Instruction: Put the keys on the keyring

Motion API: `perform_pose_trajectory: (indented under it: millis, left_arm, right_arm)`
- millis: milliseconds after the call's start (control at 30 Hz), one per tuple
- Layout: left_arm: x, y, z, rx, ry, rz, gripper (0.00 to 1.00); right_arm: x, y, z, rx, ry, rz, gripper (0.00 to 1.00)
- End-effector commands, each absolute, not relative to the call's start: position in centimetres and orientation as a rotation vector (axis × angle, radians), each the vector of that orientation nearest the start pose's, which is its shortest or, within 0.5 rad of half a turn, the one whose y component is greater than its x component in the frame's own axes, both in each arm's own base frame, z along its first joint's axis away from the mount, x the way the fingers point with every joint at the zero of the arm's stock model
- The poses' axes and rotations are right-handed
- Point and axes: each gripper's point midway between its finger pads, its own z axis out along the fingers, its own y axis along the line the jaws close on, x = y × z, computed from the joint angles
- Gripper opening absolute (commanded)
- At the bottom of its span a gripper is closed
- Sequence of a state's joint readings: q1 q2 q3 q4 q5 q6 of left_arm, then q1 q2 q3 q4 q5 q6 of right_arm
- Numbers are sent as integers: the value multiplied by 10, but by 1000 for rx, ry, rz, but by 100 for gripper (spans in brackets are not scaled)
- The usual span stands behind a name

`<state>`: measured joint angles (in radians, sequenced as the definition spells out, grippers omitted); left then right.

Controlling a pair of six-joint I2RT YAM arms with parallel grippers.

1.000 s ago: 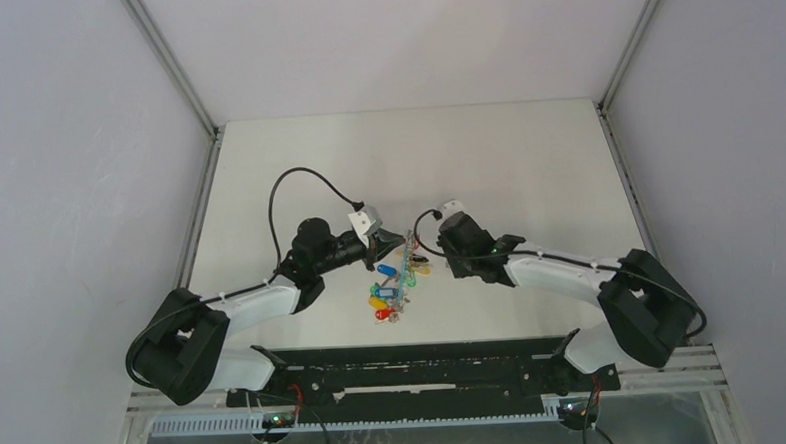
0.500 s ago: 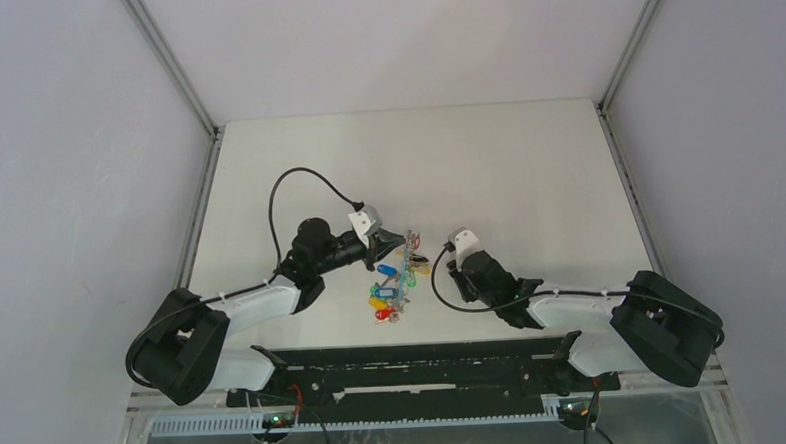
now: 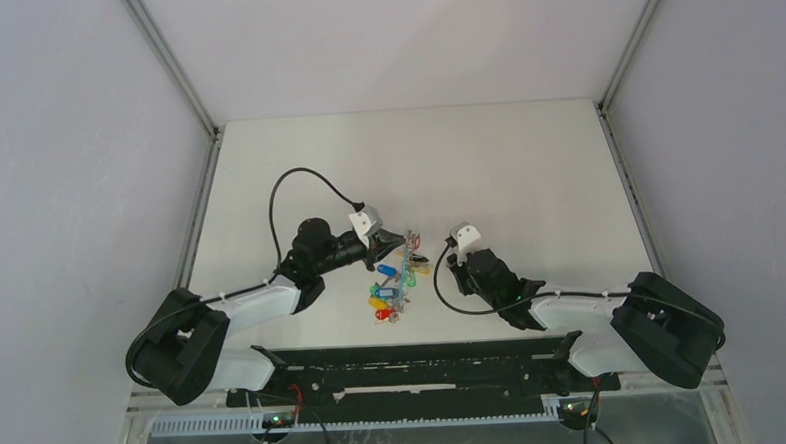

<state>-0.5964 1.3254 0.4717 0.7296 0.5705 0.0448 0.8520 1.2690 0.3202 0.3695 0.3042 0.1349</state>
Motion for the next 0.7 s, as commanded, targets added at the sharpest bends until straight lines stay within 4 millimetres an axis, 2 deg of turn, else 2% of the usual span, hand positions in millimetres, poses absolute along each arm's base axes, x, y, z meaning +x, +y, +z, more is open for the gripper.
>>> perform_pose_trajectory:
  millis: [0, 433, 667]
  left_arm:
    - [266, -297, 189, 961, 1371, -878, 0]
    - [266, -297, 188, 961, 1374, -880, 0]
    - [265, -298, 188, 963, 1375, -881, 0]
  right_arm:
    - [253, 216, 47, -559, 2030, 285, 24]
    - [257, 211, 31, -551, 2080, 273, 19]
    - [260, 213, 31, -546, 2071, 275, 18]
